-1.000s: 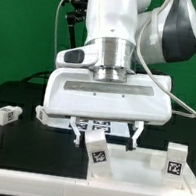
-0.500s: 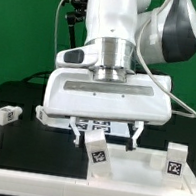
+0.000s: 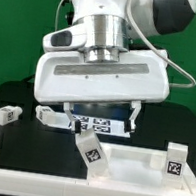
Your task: Assemble square table
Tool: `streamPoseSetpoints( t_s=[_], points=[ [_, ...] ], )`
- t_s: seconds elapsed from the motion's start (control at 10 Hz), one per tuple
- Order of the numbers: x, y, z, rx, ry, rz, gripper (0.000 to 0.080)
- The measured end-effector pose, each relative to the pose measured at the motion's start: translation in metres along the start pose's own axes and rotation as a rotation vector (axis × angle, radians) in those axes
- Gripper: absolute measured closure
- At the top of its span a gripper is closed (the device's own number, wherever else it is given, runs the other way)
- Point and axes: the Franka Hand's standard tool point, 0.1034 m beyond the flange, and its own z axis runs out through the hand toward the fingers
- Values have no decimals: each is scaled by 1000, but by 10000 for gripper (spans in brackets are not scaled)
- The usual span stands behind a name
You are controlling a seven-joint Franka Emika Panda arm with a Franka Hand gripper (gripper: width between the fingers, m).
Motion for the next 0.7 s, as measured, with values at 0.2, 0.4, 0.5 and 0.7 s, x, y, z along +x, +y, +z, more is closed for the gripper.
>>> streamPoseSetpoints(
  t_s=[0.2,0.4,0.5,0.7],
  points=[
    [-1,2,4,32,-79,-13,150],
    [-2,-3,1,73,-229,0,150],
    [-5,-8,-1,87,-286,-7,150],
    [-11,-9,-6,138,-436,-12,150]
  ],
)
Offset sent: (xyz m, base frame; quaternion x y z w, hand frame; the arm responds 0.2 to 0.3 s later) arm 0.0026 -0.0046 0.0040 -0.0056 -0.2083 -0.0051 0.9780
